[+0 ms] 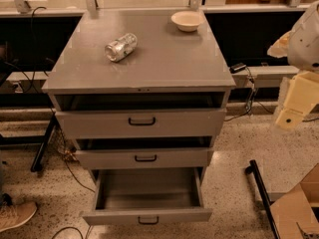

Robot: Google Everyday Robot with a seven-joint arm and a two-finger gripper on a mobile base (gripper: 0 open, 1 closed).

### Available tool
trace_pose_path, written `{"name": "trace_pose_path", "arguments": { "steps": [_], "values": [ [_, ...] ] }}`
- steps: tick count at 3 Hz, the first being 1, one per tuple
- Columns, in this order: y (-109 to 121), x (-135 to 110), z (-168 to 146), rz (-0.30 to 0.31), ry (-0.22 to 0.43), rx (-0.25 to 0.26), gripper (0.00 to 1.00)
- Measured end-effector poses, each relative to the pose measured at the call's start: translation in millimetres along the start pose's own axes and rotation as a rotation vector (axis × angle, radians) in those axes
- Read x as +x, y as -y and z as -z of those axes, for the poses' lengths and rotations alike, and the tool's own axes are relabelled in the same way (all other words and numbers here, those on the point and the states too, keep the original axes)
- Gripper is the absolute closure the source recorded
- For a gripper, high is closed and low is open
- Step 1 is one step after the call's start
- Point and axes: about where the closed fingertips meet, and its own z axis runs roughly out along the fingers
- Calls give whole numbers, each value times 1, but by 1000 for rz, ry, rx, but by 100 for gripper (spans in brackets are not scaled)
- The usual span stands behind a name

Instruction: Close bottom drawer

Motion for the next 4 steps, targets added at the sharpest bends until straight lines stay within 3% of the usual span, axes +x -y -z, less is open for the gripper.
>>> {"name": "trace_pose_path", "arguments": {
  "steps": [1,2,3,4],
  "values": [
    [-17,6,-31,-47,29,-67,0],
    [-62,-1,-102,-141,137,-205,0],
    [-112,-15,-174,-193,209,-358,0],
    [-123,-13,-184,-197,201,-384,0]
  ]
}}
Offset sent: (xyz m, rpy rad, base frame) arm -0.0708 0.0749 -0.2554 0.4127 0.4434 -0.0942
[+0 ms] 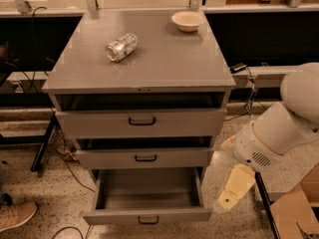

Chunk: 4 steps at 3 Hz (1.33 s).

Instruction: Close bottom drawer

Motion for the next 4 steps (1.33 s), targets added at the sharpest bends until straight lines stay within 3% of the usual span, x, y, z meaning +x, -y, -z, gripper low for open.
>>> {"name": "trace_pose_path", "arguments": {
  "steps": [1,2,3,4],
  "values": [
    [0,0,0,0,0,0,0],
    [6,12,-47,-6,44,-77,0],
    [18,29,-132,18,106,-174,0],
    [29,46,-226,2,186,-268,0]
  ]
}}
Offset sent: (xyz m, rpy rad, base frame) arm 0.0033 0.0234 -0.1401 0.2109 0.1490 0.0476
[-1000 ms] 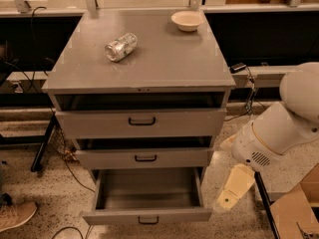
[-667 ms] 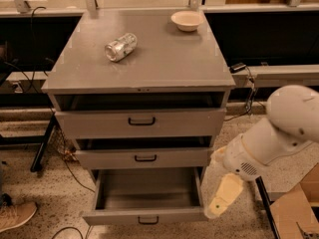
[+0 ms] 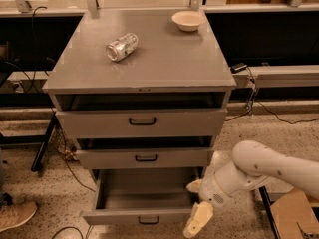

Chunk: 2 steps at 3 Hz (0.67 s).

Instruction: Close bottom drawer

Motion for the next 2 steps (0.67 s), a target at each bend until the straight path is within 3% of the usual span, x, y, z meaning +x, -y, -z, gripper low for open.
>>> {"name": "trace_pose_path", "arguments": {
  "steps": [1,2],
  "values": [
    [18,18,-50,-37,53,-31,0],
    [18,18,-50,-37,53,-31,0]
  ]
}}
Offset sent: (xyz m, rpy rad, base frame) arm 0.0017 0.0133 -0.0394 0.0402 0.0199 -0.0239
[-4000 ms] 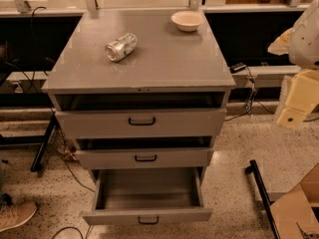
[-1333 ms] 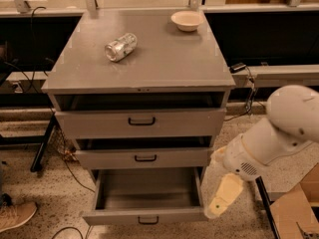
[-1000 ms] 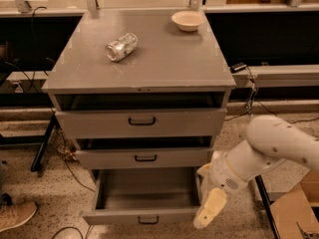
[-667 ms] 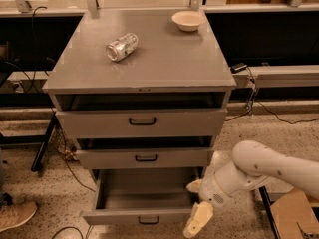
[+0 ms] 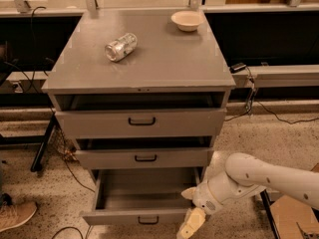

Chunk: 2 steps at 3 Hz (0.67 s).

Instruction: Close bottom drawer

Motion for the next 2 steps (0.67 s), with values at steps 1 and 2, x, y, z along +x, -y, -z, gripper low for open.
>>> {"name": "trace_pose_path", "arguments": {
  "steps": [1,2],
  "values": [
    [13,12,-11,-14,-21,2,0],
    [43,54,-40,-39,-71,11,0]
  ]
}}
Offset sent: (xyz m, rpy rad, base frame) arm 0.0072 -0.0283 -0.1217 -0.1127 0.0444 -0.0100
